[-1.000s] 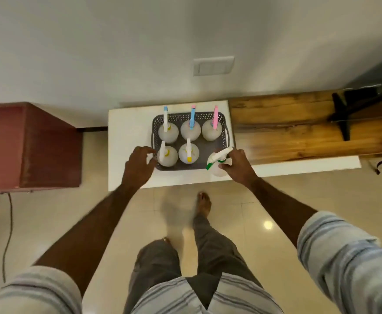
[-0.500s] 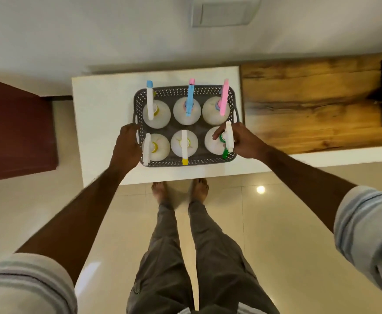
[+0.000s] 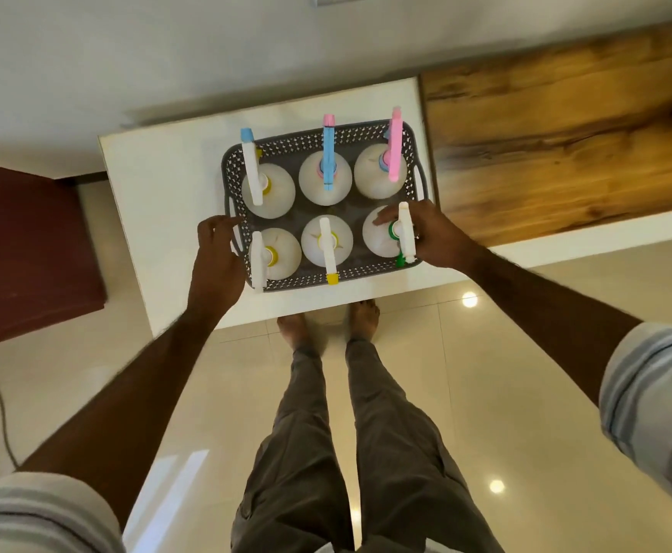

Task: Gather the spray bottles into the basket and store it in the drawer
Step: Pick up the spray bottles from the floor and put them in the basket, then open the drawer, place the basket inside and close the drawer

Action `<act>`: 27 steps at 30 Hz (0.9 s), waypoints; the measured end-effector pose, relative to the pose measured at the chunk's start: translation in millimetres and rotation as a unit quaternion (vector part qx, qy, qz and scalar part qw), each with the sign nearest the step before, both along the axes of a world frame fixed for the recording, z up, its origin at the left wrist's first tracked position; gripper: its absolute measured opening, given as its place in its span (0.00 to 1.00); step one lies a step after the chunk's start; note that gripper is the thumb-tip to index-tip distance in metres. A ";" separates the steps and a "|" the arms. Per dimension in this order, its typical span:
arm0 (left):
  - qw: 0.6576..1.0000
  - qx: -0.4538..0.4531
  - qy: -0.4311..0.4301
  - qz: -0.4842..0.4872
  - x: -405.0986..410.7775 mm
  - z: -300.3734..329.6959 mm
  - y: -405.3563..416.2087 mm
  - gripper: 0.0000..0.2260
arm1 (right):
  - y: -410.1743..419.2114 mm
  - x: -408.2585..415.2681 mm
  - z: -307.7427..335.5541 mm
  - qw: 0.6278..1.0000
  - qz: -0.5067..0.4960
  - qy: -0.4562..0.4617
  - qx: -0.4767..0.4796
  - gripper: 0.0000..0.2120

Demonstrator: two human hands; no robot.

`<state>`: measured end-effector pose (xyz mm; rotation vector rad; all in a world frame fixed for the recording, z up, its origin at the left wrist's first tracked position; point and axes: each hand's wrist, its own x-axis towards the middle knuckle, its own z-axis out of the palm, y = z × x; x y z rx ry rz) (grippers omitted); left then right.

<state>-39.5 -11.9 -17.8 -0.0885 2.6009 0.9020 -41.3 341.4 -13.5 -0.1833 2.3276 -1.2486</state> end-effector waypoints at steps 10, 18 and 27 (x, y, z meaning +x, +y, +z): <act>0.993 -0.057 -0.056 -0.090 78.7 -5.6 -1.2 0.07 | -28.7 97.7 16.5 0.903 -0.425 0.036 0.054 0.28; 0.818 -0.089 -0.029 -0.568 79.8 -40.6 27.6 0.25 | -110.8 233.3 -27.5 0.733 -0.639 -0.211 -0.102 0.17; 0.614 -0.250 0.200 -0.721 59.5 -134.3 36.7 0.41 | -183.5 282.2 -146.0 0.582 -0.670 -0.331 -0.320 0.10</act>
